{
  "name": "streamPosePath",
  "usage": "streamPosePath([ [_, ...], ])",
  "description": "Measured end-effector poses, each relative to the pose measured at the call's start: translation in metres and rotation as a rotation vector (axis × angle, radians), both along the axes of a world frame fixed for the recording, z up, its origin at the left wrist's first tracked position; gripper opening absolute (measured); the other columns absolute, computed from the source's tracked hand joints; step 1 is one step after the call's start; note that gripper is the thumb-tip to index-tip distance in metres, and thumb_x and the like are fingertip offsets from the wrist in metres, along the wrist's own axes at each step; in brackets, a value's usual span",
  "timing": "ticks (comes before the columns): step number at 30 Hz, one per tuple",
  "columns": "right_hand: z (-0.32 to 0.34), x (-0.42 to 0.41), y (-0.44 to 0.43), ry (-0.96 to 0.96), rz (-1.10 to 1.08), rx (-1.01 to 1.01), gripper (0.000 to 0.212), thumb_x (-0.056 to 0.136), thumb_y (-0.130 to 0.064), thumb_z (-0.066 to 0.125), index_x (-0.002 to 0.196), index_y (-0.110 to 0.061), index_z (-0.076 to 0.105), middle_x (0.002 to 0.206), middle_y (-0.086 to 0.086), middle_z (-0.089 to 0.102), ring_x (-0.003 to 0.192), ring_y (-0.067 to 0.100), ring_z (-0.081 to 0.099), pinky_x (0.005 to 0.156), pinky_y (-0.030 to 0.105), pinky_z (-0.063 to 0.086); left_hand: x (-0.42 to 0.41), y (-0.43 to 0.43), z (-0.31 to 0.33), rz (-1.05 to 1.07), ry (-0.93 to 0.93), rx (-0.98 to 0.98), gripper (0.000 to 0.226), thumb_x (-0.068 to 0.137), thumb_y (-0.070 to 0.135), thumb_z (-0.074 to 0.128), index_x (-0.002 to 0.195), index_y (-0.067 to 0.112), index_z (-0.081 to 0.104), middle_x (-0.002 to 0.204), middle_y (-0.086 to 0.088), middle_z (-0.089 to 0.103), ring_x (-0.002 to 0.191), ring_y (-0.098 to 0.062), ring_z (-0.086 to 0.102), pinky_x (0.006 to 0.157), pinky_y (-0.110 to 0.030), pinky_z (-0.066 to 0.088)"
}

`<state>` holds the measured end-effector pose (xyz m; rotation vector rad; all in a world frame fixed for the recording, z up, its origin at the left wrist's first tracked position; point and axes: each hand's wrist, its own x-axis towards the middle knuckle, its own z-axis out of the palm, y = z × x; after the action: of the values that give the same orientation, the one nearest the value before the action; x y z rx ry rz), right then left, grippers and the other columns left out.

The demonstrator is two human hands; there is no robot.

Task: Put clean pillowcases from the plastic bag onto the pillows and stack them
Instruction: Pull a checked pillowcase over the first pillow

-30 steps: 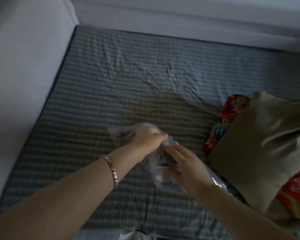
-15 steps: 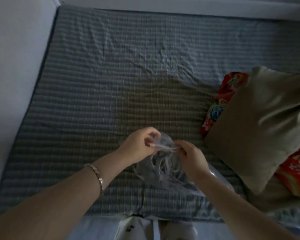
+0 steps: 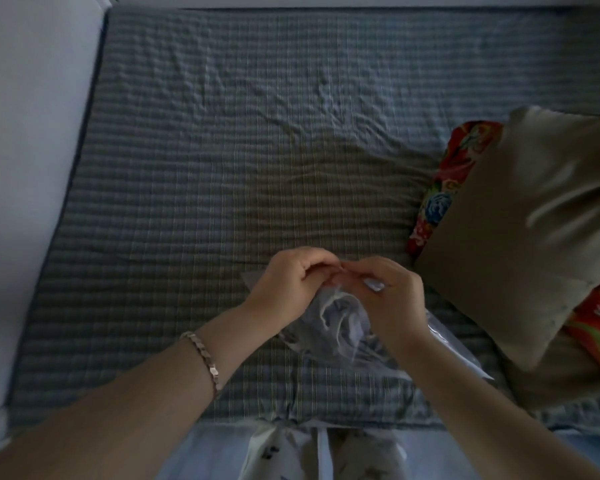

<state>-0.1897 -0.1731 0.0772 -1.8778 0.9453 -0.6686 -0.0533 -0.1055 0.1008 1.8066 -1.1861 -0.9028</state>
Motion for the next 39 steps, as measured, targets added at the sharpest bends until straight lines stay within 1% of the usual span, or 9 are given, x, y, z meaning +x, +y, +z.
streamPosePath([
  [7,-0.014,-0.037,-0.012,0.322,0.087,-0.326,0.004,0.071,-0.019,0.074,0.073,-0.016,0.074,0.084,-0.005,0.069,0.083,0.008,0.060,0.067,0.020,0.048,0.011,0.026,-0.006,0.422,-0.101,-0.094,0.013,0.089,0.008,0.056,0.091,0.010,0.069,0.076,0.011,0.063,0.071,0.000,0.062,0.062,-0.008,0.049],
  [13,-0.019,-0.104,-0.021,0.755,0.024,-0.087,0.006,0.082,-0.021,0.069,0.086,-0.018,0.071,0.087,-0.006,0.065,0.078,0.011,0.059,0.062,0.020,0.042,0.073,0.037,-0.022,1.116,0.195,0.035,0.017,0.095,0.013,0.050,0.086,0.020,0.064,0.090,0.001,0.064,0.081,-0.009,0.061,0.070,-0.019,0.052],
  [17,-0.005,-0.090,-0.023,0.581,-0.054,-0.040,0.005,0.087,-0.016,0.062,0.083,-0.016,0.065,0.081,-0.007,0.060,0.068,0.010,0.059,0.061,0.030,0.054,0.074,0.027,-0.027,0.756,-0.386,0.250,0.023,0.091,0.013,0.051,0.114,0.009,0.053,0.117,-0.013,0.050,0.111,-0.027,0.051,0.088,-0.035,0.047],
  [19,0.006,-0.080,-0.021,0.530,0.038,-0.145,0.005,0.085,-0.010,0.066,0.080,-0.013,0.065,0.077,-0.009,0.058,0.062,0.010,0.058,0.053,0.028,0.053,0.060,0.021,-0.028,0.249,-0.760,0.128,0.045,0.077,0.011,0.064,0.120,0.012,0.051,0.130,-0.016,0.042,0.122,-0.032,0.042,0.098,-0.044,0.042],
  [22,0.019,-0.071,-0.018,0.545,0.100,-0.194,0.008,0.083,-0.013,0.068,0.075,-0.014,0.065,0.072,-0.011,0.057,0.056,0.009,0.056,0.047,0.024,0.049,0.030,0.017,-0.038,-0.447,-0.937,-0.029,0.040,0.065,0.021,0.077,0.103,0.015,0.067,0.114,-0.006,0.064,0.108,-0.025,0.060,0.096,-0.043,0.042],
  [27,0.035,-0.062,-0.024,0.708,-0.109,-0.108,0.009,0.086,-0.013,0.062,0.094,-0.014,0.067,0.097,-0.002,0.060,0.082,0.012,0.054,0.067,0.022,0.043,0.023,0.027,-0.040,-0.585,-0.899,-0.229,0.021,0.062,0.010,0.082,0.078,0.015,0.070,0.081,-0.001,0.066,0.076,-0.020,0.063,0.079,-0.030,0.050],
  [31,0.053,-0.021,-0.016,0.451,0.240,-0.179,0.021,0.084,-0.006,0.063,0.103,-0.012,0.069,0.102,-0.004,0.060,0.092,0.012,0.058,0.081,0.025,0.051,0.017,0.042,-0.036,-0.793,-0.863,-0.336,0.012,0.080,0.020,0.060,0.072,0.022,0.068,0.068,0.007,0.063,0.061,-0.011,0.059,0.061,-0.020,0.047],
  [34,0.018,0.009,-0.021,0.813,0.407,-0.070,0.051,0.089,-0.034,0.057,0.135,-0.019,0.043,0.138,-0.001,0.046,0.128,0.018,0.041,0.104,0.031,0.034,0.023,0.049,-0.039,-0.811,-0.823,-0.351,0.019,0.085,0.023,0.055,0.074,0.019,0.070,0.076,0.004,0.068,0.068,-0.013,0.064,0.067,-0.024,0.053],
  [39,-0.012,0.016,-0.024,0.931,0.460,-0.243,0.038,0.088,-0.042,0.049,0.121,-0.022,0.054,0.119,-0.002,0.058,0.110,0.021,0.053,0.088,0.029,0.040,0.039,0.056,-0.035,-0.655,-0.859,-0.239,0.013,0.081,0.020,0.060,0.074,0.019,0.070,0.074,0.005,0.066,0.068,-0.014,0.061,0.069,-0.029,0.046],
])
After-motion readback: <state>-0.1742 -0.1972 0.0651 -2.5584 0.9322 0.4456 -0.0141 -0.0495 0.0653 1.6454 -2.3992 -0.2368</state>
